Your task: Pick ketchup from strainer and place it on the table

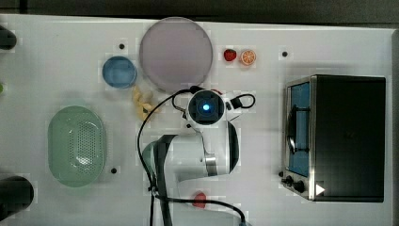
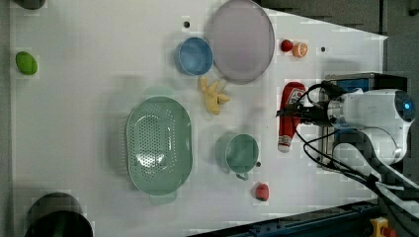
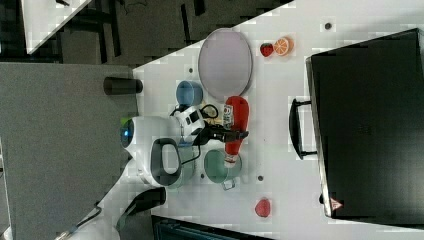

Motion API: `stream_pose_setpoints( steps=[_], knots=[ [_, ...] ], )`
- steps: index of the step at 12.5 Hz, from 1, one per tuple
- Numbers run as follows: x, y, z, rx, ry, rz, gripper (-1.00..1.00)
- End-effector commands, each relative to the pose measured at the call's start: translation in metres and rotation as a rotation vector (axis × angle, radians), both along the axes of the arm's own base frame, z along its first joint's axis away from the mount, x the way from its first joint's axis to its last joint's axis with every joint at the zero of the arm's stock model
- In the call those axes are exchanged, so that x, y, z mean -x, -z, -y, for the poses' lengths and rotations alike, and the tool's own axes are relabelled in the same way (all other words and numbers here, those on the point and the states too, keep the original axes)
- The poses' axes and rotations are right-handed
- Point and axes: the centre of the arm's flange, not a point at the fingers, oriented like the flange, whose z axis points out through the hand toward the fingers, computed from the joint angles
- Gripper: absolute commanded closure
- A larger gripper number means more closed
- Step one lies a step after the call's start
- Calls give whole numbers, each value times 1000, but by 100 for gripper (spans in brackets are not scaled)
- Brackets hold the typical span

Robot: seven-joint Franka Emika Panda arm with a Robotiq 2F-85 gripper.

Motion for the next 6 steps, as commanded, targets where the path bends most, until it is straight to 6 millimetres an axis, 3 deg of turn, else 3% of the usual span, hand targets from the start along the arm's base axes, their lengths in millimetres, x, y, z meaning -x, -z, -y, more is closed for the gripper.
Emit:
stream_pose_setpoints(
  steps=[1,3,5,6],
  knots=[
    [3,16,16,-18,2,-10,-46],
    [1,21,16,-28,4,9,-90],
    [-5,8,16,-20,3,33,-100],
    [-13,-9,17,-10,9,62,-100]
  ],
)
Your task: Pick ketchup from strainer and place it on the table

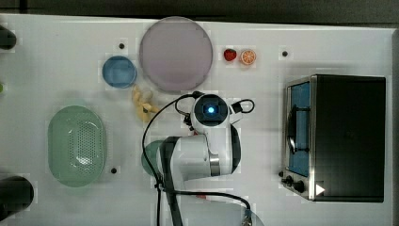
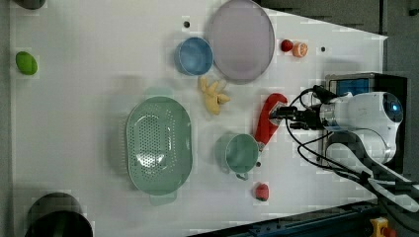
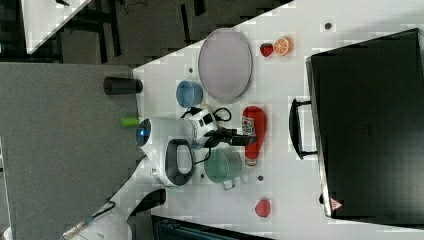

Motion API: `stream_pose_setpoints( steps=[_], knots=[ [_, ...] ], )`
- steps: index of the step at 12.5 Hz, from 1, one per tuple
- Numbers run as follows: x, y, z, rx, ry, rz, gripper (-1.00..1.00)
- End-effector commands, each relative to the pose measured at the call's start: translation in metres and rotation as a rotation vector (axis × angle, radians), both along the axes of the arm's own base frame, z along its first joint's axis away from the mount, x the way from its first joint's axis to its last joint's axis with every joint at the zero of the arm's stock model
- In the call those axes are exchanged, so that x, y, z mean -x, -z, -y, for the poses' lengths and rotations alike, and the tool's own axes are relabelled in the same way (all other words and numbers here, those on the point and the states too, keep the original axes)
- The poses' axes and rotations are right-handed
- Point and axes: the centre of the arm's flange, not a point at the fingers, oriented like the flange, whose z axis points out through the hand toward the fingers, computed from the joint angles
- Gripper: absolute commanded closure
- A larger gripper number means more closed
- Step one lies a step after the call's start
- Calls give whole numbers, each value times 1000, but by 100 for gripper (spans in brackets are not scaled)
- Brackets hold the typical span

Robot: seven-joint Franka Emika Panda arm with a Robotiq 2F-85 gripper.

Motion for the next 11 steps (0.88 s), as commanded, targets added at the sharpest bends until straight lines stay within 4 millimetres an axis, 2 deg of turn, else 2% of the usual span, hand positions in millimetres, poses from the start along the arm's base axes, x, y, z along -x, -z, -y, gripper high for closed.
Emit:
stream_pose_setpoints(
  steps=[1,4,7,11],
  knots=[
    [-30,-59,9,26,-2,124,-100],
    [-52,-130,12,41,119,178,-100],
    [-68,-207,10,-33,249,174,-100],
    [-81,-312,6,-43,374,147,-100]
  ],
)
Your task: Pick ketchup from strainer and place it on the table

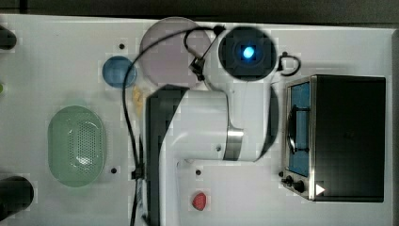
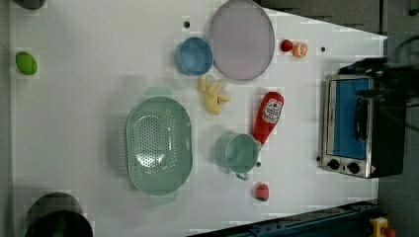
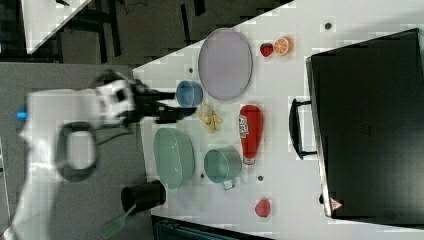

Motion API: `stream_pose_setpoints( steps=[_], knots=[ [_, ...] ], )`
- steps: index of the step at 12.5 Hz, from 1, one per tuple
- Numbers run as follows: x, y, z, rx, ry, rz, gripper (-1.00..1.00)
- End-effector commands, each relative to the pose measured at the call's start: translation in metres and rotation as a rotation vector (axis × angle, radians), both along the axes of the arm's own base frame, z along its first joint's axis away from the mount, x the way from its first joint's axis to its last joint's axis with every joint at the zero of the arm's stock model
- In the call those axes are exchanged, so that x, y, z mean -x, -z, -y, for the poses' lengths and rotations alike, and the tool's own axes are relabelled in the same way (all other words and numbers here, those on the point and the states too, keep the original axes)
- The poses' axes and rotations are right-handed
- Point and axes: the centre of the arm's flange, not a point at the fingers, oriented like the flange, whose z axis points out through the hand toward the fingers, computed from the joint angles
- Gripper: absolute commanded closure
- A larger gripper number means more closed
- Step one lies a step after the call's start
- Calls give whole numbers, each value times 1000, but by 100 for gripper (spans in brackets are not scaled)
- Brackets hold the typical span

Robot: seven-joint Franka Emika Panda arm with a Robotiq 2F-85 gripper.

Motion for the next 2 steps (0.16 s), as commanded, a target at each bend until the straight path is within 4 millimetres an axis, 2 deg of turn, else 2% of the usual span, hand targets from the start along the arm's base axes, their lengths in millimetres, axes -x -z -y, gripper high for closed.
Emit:
stream_pose_setpoints(
  steps=[1,2],
  knots=[
    [0,-63,-12,-22,121,-7,-100],
    [-1,-79,-10,-21,124,3,-100]
  ],
)
